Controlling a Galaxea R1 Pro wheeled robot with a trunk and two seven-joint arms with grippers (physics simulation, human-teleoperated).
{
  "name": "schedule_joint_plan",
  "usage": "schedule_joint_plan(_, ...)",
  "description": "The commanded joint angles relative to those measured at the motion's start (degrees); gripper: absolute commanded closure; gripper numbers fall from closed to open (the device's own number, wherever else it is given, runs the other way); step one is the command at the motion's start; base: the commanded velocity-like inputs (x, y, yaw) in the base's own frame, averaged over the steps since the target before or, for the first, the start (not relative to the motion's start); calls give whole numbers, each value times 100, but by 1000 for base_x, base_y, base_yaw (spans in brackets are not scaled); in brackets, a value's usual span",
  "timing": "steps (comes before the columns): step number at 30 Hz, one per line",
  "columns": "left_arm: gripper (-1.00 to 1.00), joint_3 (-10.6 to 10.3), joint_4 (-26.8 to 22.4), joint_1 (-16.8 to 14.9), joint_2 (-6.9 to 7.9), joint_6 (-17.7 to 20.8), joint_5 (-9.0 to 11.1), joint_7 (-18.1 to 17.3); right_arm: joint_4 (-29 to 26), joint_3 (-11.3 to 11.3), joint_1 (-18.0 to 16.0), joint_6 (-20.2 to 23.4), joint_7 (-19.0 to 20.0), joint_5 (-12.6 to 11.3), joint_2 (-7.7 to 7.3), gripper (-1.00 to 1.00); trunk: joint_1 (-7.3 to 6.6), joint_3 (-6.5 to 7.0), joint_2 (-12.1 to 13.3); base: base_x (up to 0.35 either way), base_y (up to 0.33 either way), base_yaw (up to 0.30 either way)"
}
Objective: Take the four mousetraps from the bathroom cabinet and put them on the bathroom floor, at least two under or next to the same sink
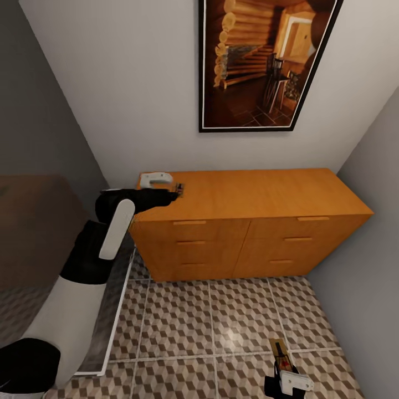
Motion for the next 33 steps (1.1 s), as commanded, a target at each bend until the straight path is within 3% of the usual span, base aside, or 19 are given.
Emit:
schedule_joint_plan(1,-100,42,-10,-5,2,14,89,59,4,50,-4,-17,-23,-45,1,100,3,-9,-10,0,0,0)
schedule_joint_plan(6,-100,179,-33,-5,34,6,145,59,11,55,-4,-17,-23,-45,1,100,3,-9,-10,0,0,0)
schedule_joint_plan(18,-100,171,-27,-5,97,-22,105,103,13,59,-4,-17,-23,-45,1,100,3,-9,-10,0,0,0)
schedule_joint_plan(21,-100,20,-21,-5,97,-23,88,115,15,59,-4,-14,-23,-45,1,100,3,-9,-10,0,0,0)
schedule_joint_plan(23,-100,-195,-20,-5,98,-28,29,121,17,59,-4,-16,-23,-45,1,100,3,-9,-10,0,0,0)
schedule_joint_plan(25,-100,-453,-19,-5,98,-30,-119,126,18,59,-4,-16,-23,-45,1,100,3,-9,-10,0,0,0)
schedule_joint_plan(28,-100,-889,-25,-5,84,-31,-576,133,21,59,-4,-17,-23,-45,1,100,3,-9,-10,0,0,0)
schedule_joint_plan(30,-100,-1063,-29,-5,72,-32,-890,134,21,59,-4,-15,-23,-45,1,100,3,-9,-10,0,0,0)
schedule_joint_plan(33,-100,-1173,-33,-5,61,-23,-1172,130,21,59,-4,-13,-23,-45,1,100,3,-9,-10,0,0,0)
